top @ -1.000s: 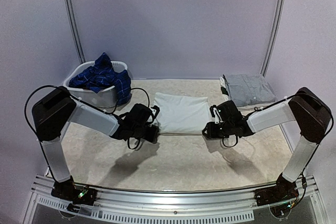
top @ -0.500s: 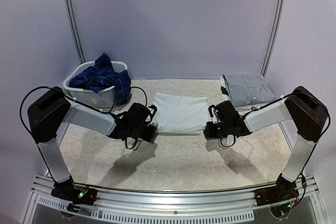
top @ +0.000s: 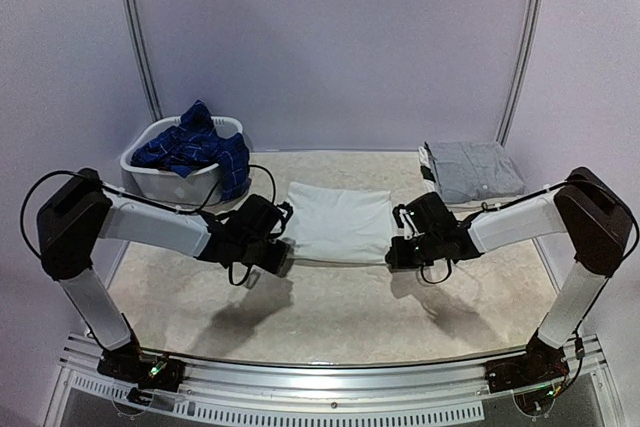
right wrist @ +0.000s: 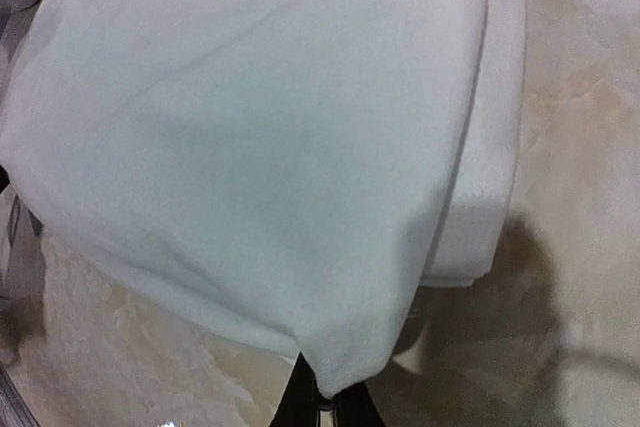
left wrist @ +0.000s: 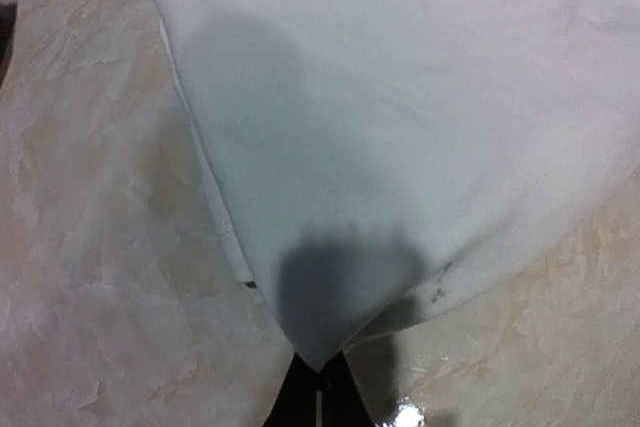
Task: Fold and stack the mixed laundry pile
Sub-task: Move the square-folded T-shirt to the center of the board.
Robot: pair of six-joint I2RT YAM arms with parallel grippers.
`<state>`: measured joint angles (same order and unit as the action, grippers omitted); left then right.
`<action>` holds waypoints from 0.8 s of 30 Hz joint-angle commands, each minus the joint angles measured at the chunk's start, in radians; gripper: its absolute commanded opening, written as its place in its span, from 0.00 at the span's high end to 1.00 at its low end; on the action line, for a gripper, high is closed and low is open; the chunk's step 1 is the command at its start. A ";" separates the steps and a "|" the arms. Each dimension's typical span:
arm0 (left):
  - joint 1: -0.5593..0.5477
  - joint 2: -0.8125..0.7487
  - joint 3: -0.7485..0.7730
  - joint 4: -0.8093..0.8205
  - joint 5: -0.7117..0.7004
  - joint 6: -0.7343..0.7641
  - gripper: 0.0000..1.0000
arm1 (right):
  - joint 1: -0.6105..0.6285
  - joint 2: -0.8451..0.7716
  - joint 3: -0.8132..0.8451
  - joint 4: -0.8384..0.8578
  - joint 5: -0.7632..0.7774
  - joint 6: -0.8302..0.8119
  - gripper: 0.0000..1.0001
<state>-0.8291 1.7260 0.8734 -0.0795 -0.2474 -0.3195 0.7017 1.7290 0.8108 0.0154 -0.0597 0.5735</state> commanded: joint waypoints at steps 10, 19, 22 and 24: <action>-0.007 -0.153 -0.022 -0.226 -0.032 -0.116 0.32 | 0.029 -0.191 -0.011 -0.272 0.003 0.015 0.44; -0.171 -0.202 0.143 -0.235 -0.210 0.120 0.18 | -0.130 -0.437 -0.040 -0.300 -0.054 0.055 0.08; -0.279 -0.077 0.278 -0.253 -0.288 0.305 0.21 | -0.194 -0.441 -0.039 -0.288 -0.097 0.066 0.08; -0.346 0.035 0.369 -0.269 -0.355 0.447 0.22 | -0.223 -0.447 -0.039 -0.296 -0.086 0.076 0.07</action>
<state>-1.0557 1.5990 1.1206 -0.3149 -0.4606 -0.1638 0.5274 1.2881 0.7914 -0.2512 -0.1143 0.6243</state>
